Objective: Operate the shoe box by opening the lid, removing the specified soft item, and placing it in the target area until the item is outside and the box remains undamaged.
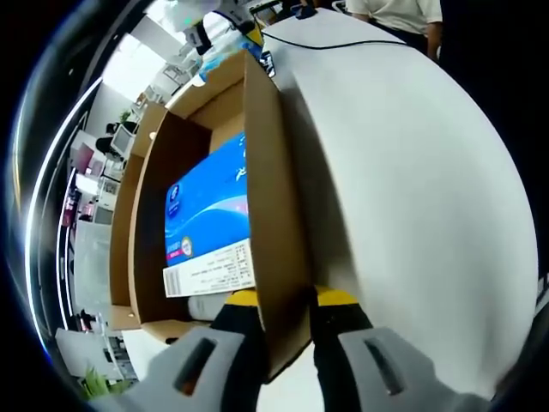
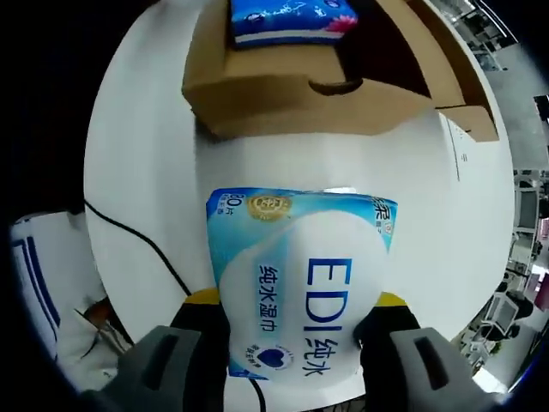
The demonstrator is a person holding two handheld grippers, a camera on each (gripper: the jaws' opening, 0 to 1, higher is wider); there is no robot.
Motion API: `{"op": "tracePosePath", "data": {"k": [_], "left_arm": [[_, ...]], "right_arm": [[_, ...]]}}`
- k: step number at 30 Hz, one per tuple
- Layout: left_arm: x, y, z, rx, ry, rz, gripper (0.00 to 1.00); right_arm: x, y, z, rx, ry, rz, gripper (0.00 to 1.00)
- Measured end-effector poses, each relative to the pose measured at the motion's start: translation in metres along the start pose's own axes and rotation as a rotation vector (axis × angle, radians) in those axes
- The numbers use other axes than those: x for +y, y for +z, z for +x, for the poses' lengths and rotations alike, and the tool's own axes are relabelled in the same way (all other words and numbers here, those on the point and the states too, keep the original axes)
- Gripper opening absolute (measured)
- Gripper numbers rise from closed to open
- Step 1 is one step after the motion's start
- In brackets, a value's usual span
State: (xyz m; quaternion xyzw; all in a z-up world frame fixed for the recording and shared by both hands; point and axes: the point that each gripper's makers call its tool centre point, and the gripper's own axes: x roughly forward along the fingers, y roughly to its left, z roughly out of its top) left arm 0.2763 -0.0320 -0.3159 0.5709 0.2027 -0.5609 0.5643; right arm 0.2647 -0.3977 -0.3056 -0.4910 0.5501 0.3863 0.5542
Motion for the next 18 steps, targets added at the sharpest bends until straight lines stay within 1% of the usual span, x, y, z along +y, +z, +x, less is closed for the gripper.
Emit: {"op": "tracePosePath", "data": {"k": [4, 8, 12, 13, 18], "left_arm": [[0.0, 0.0, 0.0, 0.002, 0.002, 0.0, 0.17], [0.0, 0.0, 0.0, 0.002, 0.002, 0.0, 0.17], [-0.001, 0.0, 0.0, 0.003, 0.002, -0.002, 0.17], [-0.001, 0.0, 0.0, 0.004, 0.002, -0.002, 0.17], [-0.001, 0.0, 0.0, 0.005, 0.002, 0.0, 0.17]], "right_arm": [[0.0, -0.002, 0.009, 0.008, 0.021, -0.047, 0.61], [0.002, -0.002, 0.019, 0.016, 0.023, -0.086, 0.61], [0.007, 0.0, 0.023, 0.039, 0.04, -0.08, 0.61], [0.007, 0.002, 0.022, 0.027, 0.043, -0.092, 0.61], [0.007, 0.001, 0.024, 0.023, 0.043, -0.087, 0.61]]}}
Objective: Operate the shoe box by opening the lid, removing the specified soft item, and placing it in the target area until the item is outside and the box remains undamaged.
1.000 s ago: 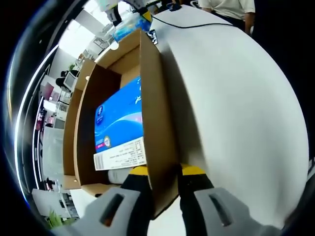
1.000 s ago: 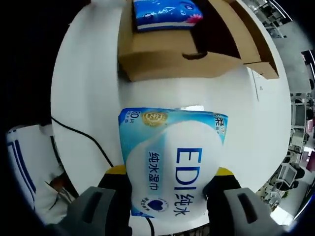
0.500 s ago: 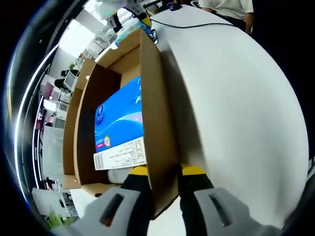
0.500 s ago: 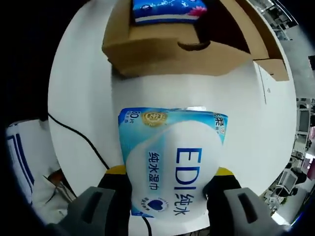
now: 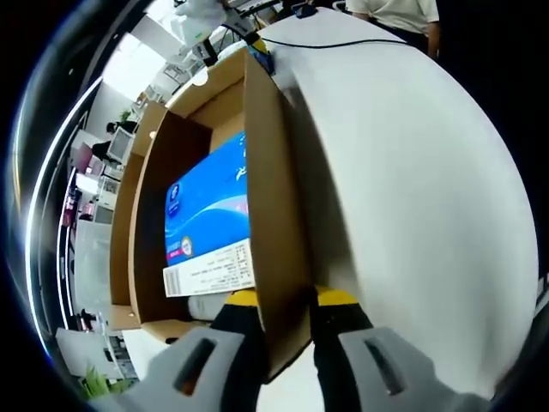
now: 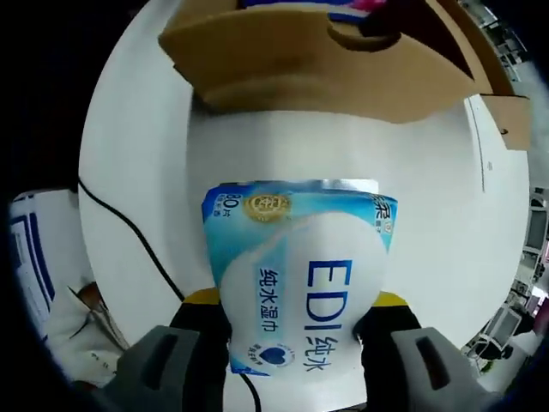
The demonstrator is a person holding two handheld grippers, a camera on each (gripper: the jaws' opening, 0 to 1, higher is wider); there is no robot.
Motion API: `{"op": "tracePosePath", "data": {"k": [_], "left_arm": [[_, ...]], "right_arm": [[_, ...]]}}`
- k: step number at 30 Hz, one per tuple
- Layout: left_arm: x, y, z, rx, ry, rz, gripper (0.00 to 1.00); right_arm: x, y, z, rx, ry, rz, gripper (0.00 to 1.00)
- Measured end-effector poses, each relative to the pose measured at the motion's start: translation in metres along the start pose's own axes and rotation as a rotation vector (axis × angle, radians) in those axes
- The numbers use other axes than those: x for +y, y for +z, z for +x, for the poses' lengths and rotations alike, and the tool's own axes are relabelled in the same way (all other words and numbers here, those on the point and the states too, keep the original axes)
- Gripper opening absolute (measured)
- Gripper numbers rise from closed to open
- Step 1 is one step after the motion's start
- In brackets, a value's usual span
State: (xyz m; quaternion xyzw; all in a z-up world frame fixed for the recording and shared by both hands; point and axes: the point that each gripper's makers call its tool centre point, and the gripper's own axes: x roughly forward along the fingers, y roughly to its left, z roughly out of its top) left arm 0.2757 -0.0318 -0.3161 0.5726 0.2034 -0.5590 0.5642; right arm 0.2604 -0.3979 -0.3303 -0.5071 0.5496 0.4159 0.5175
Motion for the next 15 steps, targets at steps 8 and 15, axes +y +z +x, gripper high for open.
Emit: {"op": "tracePosePath", "data": {"k": [8, 15], "left_arm": [[-0.0001, 0.0, 0.0, -0.002, 0.0, 0.001, 0.17], [-0.0001, 0.0003, 0.0001, -0.002, 0.001, 0.003, 0.17]], "right_arm": [[-0.0038, -0.0031, 0.003, 0.003, 0.003, -0.002, 0.62], [-0.0065, -0.0057, 0.004, 0.009, -0.014, 0.002, 0.64]]}}
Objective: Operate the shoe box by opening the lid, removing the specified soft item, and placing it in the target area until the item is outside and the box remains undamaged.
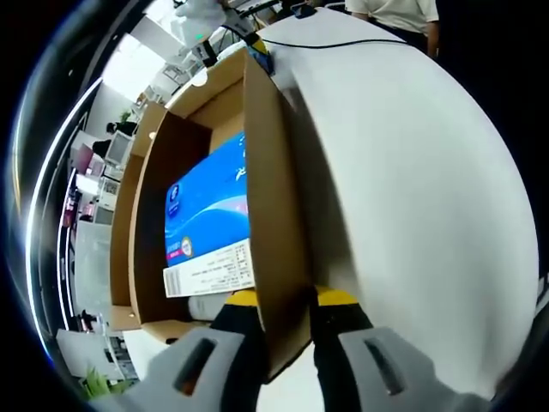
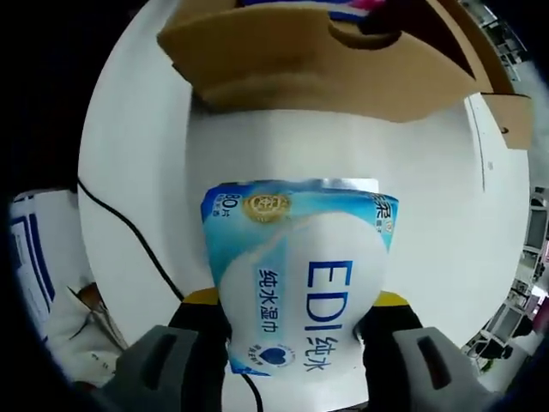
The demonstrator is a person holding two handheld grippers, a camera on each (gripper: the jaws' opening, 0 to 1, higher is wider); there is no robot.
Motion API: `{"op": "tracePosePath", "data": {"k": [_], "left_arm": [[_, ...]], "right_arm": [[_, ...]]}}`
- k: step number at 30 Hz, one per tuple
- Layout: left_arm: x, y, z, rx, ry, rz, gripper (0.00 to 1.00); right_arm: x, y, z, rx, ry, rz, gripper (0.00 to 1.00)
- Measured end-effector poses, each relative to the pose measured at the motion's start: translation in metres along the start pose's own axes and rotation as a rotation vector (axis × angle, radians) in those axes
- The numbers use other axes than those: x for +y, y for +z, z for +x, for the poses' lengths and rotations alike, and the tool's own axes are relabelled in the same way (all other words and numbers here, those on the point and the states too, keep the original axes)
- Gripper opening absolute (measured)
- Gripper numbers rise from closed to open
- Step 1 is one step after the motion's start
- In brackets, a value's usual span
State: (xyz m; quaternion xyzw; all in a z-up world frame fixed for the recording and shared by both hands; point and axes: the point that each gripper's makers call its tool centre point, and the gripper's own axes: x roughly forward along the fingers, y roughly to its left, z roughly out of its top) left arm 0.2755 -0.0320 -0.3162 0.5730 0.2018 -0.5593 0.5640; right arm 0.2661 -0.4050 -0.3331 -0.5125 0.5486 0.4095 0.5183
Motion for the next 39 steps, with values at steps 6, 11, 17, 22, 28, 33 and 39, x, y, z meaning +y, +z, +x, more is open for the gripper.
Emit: {"op": "tracePosePath", "data": {"k": [6, 11, 17, 22, 28, 33, 39], "left_arm": [[0.001, 0.0, 0.0, 0.004, 0.006, 0.003, 0.18], [0.001, 0.0, 0.001, 0.001, 0.0, 0.003, 0.17], [0.0, 0.0, -0.001, 0.007, 0.002, 0.001, 0.18], [0.0, 0.0, -0.001, 0.006, 0.011, 0.006, 0.18], [0.0, -0.001, 0.001, 0.004, 0.006, 0.009, 0.18], [0.001, -0.001, 0.001, 0.002, 0.006, 0.009, 0.18], [0.001, -0.001, 0.002, 0.003, 0.0, 0.019, 0.18]], "right_arm": [[-0.001, 0.0, -0.006, -0.051, -0.055, -0.041, 0.64], [-0.003, 0.0, -0.009, -0.101, -0.101, -0.039, 0.63], [-0.003, 0.0, -0.021, -0.135, -0.157, -0.047, 0.63], [0.002, -0.001, -0.031, -0.121, -0.187, -0.04, 0.6], [0.004, 0.001, -0.061, -0.143, -0.249, -0.016, 0.6], [0.01, 0.009, -0.098, -0.212, -0.302, 0.017, 0.6], [-0.015, 0.054, -0.119, -0.273, -0.353, 0.001, 0.6]]}}
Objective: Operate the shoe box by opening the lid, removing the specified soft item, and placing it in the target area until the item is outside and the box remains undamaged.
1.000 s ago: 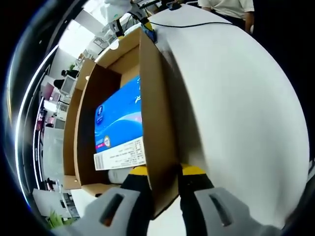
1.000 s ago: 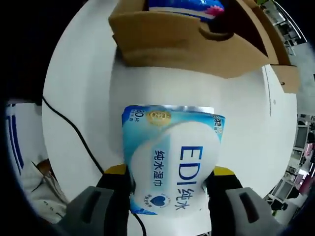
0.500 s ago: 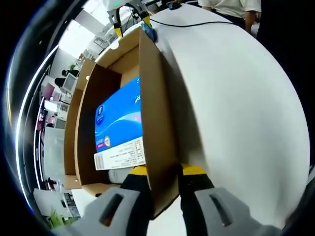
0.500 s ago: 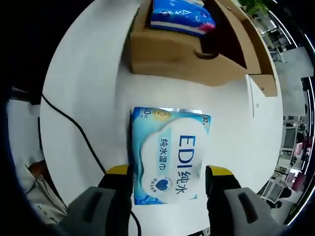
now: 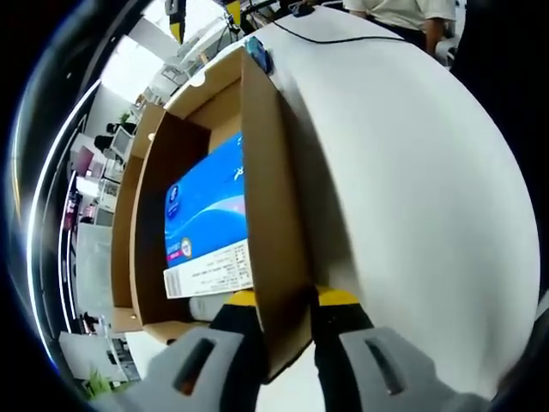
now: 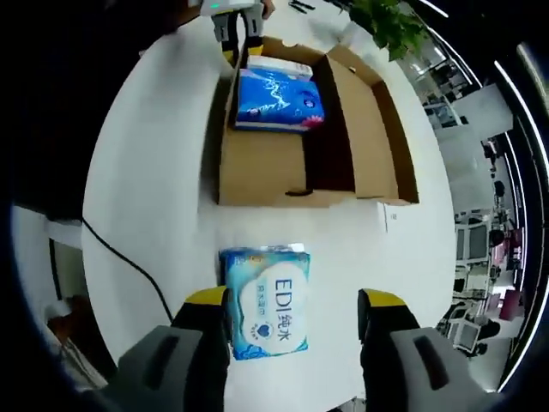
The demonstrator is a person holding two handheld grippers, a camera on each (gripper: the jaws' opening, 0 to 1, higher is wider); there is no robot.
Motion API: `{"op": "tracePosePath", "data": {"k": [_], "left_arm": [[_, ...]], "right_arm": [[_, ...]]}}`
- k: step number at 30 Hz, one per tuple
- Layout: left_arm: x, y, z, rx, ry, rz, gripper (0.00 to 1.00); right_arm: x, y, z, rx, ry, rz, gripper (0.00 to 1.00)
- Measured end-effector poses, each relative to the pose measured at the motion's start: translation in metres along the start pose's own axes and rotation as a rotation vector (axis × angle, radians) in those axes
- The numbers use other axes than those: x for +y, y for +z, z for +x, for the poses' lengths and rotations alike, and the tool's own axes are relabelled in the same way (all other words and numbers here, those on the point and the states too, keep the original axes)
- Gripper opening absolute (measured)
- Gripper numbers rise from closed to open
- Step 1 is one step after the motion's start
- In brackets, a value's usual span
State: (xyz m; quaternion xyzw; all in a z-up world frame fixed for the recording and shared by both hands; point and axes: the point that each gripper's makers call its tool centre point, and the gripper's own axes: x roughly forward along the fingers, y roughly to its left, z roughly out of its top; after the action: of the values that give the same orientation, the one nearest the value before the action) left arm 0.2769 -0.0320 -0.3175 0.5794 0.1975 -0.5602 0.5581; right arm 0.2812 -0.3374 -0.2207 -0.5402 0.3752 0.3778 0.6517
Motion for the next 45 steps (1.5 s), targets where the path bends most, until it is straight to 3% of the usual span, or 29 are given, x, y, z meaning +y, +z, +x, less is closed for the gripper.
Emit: {"op": "tracePosePath", "data": {"k": [1, 4, 7, 8, 10, 11, 13, 15, 17, 18, 21, 23, 25, 27, 29, 37, 40, 45], "left_arm": [[0.0, 0.0, 0.0, -0.003, 0.0, 0.0, 0.18], [0.0, -0.001, -0.001, -0.014, -0.001, 0.001, 0.18], [0.0, 0.0, -0.001, -0.017, -0.002, 0.006, 0.18], [0.0, 0.001, -0.001, -0.014, -0.001, 0.01, 0.18], [-0.001, 0.001, -0.001, -0.013, -0.003, 0.016, 0.18], [-0.001, 0.001, -0.001, -0.017, -0.003, 0.016, 0.18], [0.0, 0.001, -0.001, -0.021, -0.003, 0.017, 0.18], [-0.001, 0.001, -0.001, -0.018, 0.0, 0.013, 0.18], [0.006, -0.006, 0.003, -0.018, 0.003, 0.01, 0.18], [0.005, -0.006, 0.002, -0.018, 0.006, 0.012, 0.18], [0.006, -0.006, 0.002, -0.022, 0.005, 0.015, 0.18], [0.004, -0.004, 0.0, -0.021, 0.007, 0.017, 0.18], [0.004, -0.004, 0.0, -0.022, 0.006, 0.018, 0.18], [0.002, -0.003, -0.001, -0.019, 0.007, 0.019, 0.18], [0.001, -0.002, -0.001, -0.021, 0.007, 0.02, 0.18], [-0.001, 0.0, -0.003, -0.027, 0.007, 0.022, 0.18], [-0.002, 0.0, -0.003, -0.025, 0.007, 0.023, 0.18], [-0.002, 0.001, -0.003, -0.027, 0.007, 0.025, 0.18]], "right_arm": [[-0.004, 0.012, 0.002, -0.007, -0.001, -0.047, 0.59], [-0.012, 0.042, 0.003, -0.071, -0.009, -0.025, 0.57], [-0.021, 0.073, 0.002, -0.126, -0.013, 0.09, 0.56], [-0.026, 0.083, 0.0, -0.134, -0.034, 0.192, 0.53], [-0.03, 0.104, -0.004, -0.218, -0.051, 0.286, 0.48], [-0.031, 0.12, -0.006, -0.303, -0.049, 0.323, 0.48], [-0.021, 0.132, -0.005, -0.325, 0.002, 0.353, 0.49], [-0.017, 0.13, -0.003, -0.265, 0.028, 0.442, 0.49], [-0.014, 0.135, -0.001, -0.273, 0.04, 0.587, 0.51], [-0.013, 0.137, 0.0, -0.286, 0.038, 0.582, 0.52], [-0.011, 0.134, 0.007, -0.238, 0.028, 0.657, 0.55], [-0.011, 0.14, 0.011, -0.255, 0.006, 0.737, 0.57], [-0.005, 0.147, 0.008, -0.283, 0.061, 0.816, 0.57], [-0.027, 0.153, 0.003, -0.37, -0.019, 0.91, 0.59], [-0.025, 0.152, 0.002, -0.35, 0.005, 0.906, 0.63], [-0.027, 0.164, -0.009, -0.348, -0.029, 0.937, 0.68], [-0.029, 0.184, -0.004, -0.415, -0.071, 0.992, 0.71], [-0.023, 0.199, 0.004, -0.432, -0.073, 1.012, 0.73]]}}
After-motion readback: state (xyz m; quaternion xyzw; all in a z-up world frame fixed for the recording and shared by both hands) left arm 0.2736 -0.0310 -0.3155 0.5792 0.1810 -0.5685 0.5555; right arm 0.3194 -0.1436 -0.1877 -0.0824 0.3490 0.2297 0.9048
